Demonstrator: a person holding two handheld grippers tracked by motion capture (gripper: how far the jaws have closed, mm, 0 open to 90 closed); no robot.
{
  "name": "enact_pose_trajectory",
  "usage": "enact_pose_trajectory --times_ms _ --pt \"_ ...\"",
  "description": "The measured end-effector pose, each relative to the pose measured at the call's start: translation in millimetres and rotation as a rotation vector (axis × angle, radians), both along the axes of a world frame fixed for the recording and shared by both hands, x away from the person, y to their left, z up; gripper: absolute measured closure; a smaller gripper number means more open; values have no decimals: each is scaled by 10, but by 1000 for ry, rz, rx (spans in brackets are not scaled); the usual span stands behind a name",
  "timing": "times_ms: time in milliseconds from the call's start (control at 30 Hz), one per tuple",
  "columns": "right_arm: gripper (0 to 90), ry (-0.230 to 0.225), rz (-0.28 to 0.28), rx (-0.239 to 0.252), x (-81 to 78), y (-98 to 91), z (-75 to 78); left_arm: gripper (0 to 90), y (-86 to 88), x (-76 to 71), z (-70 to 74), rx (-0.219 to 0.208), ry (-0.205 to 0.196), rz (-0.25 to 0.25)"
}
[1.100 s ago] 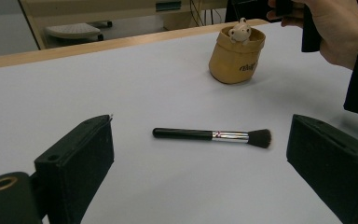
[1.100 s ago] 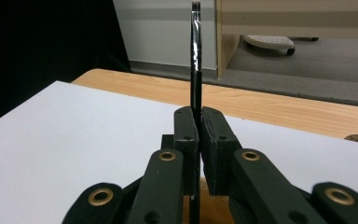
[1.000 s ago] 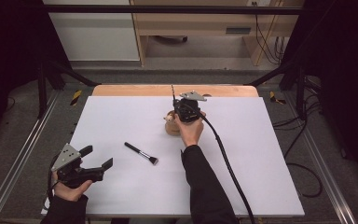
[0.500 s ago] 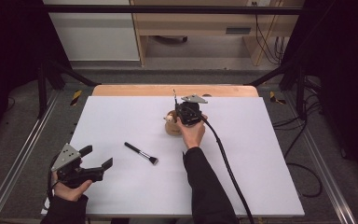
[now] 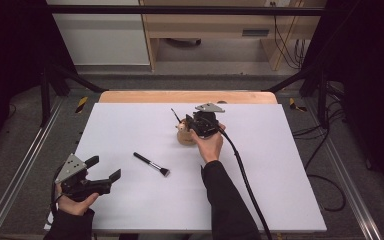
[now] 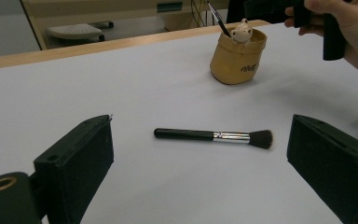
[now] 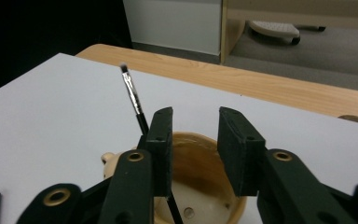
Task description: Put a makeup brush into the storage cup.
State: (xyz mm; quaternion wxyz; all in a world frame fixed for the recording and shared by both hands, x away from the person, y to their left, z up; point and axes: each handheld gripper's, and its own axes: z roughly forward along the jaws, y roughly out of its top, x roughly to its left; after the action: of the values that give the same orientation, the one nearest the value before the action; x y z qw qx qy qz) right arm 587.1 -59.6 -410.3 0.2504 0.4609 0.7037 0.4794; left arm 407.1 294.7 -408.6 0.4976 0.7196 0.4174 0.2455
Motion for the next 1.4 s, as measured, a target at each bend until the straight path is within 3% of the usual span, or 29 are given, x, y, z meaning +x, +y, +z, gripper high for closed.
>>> enact_pose_trajectory --times_ms 233,533,800,1133,1400 --pt "559 -50 55 26 -214 -142 180 64 -2 6 -9 4 1 3" --pt "370 -100 132 46 -584 -360 385 64 12 4 -4 1 -4 9" --pt "248 -108 151 44 -796 -579 400 64 4 10 -17 5 1 11" --pt "173 -133 153 60 -1049 -825 364 64 3 9 -20 6 2 13" --pt "141 -115 138 70 -1190 -1028 294 63 -6 11 -28 7 5 13"
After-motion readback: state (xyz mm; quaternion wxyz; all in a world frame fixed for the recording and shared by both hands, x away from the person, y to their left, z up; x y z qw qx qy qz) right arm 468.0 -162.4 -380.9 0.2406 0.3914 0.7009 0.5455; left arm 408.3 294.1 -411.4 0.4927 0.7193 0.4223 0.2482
